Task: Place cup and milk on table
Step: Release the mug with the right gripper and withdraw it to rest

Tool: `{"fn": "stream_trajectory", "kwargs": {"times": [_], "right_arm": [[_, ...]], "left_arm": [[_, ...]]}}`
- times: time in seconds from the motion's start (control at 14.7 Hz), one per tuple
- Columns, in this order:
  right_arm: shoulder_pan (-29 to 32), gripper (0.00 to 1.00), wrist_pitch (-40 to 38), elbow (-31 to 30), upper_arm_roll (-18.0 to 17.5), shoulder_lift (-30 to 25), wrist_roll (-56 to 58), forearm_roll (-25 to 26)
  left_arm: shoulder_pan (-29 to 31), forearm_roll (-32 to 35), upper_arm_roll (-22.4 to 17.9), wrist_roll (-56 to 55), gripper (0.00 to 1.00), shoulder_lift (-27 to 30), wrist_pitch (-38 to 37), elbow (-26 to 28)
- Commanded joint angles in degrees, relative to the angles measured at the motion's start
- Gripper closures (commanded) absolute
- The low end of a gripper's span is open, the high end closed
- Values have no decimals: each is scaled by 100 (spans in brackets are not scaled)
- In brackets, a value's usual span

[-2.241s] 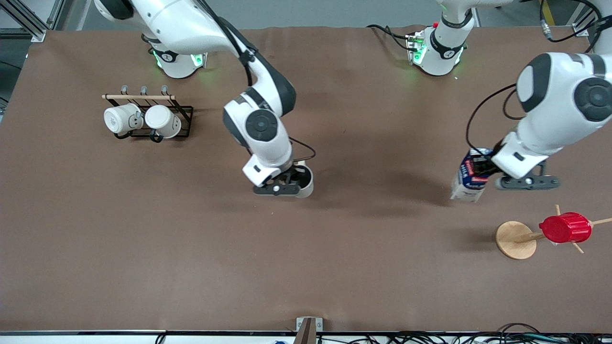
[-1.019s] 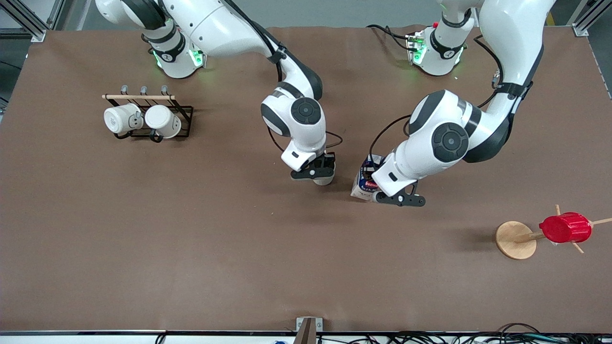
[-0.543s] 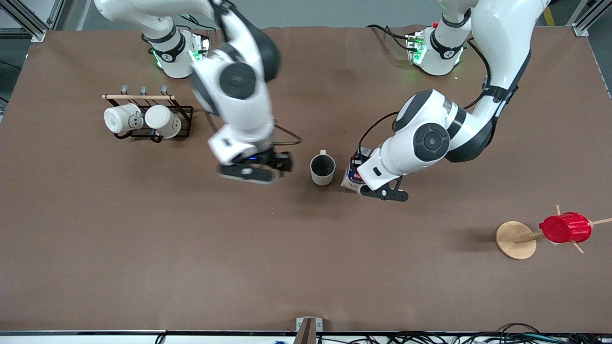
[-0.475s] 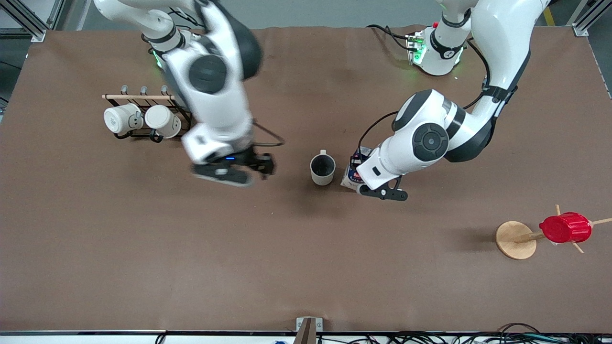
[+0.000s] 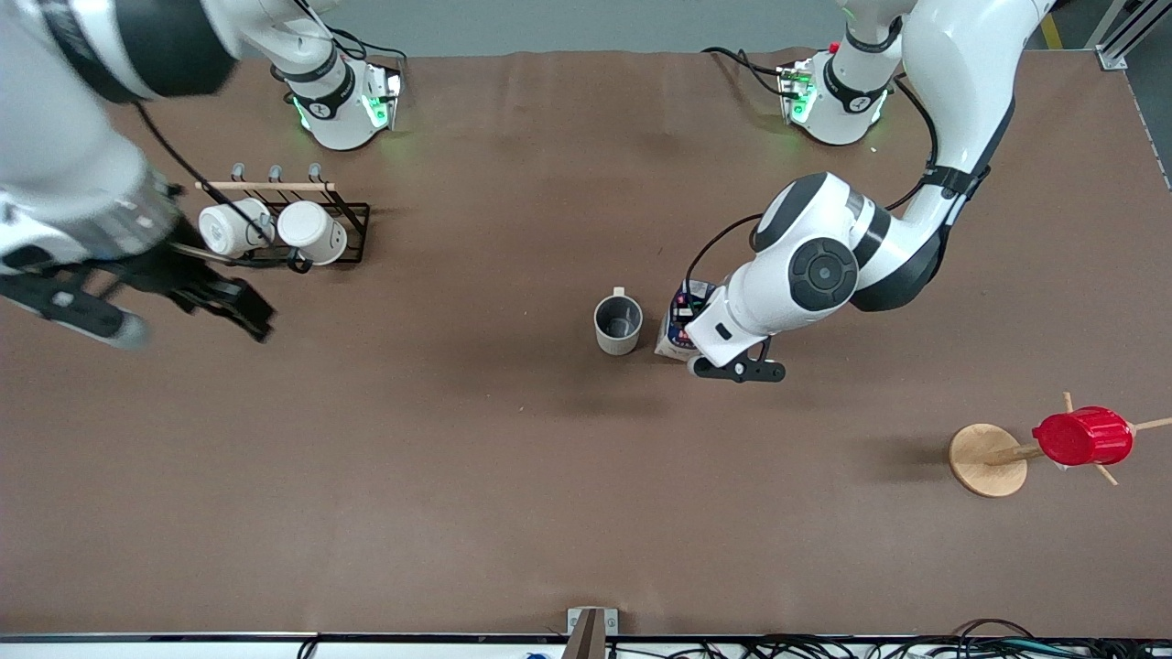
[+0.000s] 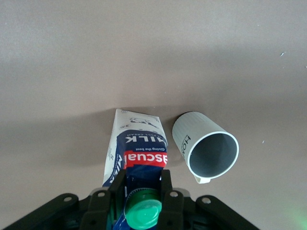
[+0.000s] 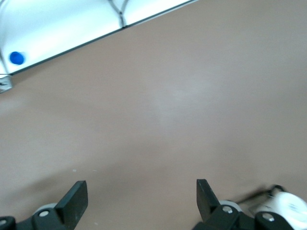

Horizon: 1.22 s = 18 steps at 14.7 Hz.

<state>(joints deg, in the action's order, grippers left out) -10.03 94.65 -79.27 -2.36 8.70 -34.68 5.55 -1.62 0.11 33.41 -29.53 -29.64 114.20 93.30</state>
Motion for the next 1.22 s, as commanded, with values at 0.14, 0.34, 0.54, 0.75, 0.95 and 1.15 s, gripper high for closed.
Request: {"fn": "stream_trajectory", "kwargs": {"times": [0.14, 0.34, 0.54, 0.75, 0.95, 1.15], "right_arm": [[282, 0, -648, -282, 726, -605, 2169, -361], [360, 0, -799, -326, 1080, -641, 2870, -397], [860, 0, -737, -432, 678, -641, 2888, -441], [1082, 0, -755, -432, 456, -641, 2888, -441], [1047, 0, -808, -563, 464, -746, 2888, -441], [1038, 0, -737, -722, 464, -834, 2888, -441]], "left_arm": [[4, -47, 60, -359, 92, -7, -13, -5], [-14, -38, 60, -404, 92, -7, 75, -14], [-14, -38, 60, -413, 92, -24, 137, -5], [13, -3, 60, -413, 92, -77, 146, 13], [-5, 6, 60, -527, 82, -86, 155, 30], [-5, 24, 60, -536, 34, -77, 199, 57]]}}
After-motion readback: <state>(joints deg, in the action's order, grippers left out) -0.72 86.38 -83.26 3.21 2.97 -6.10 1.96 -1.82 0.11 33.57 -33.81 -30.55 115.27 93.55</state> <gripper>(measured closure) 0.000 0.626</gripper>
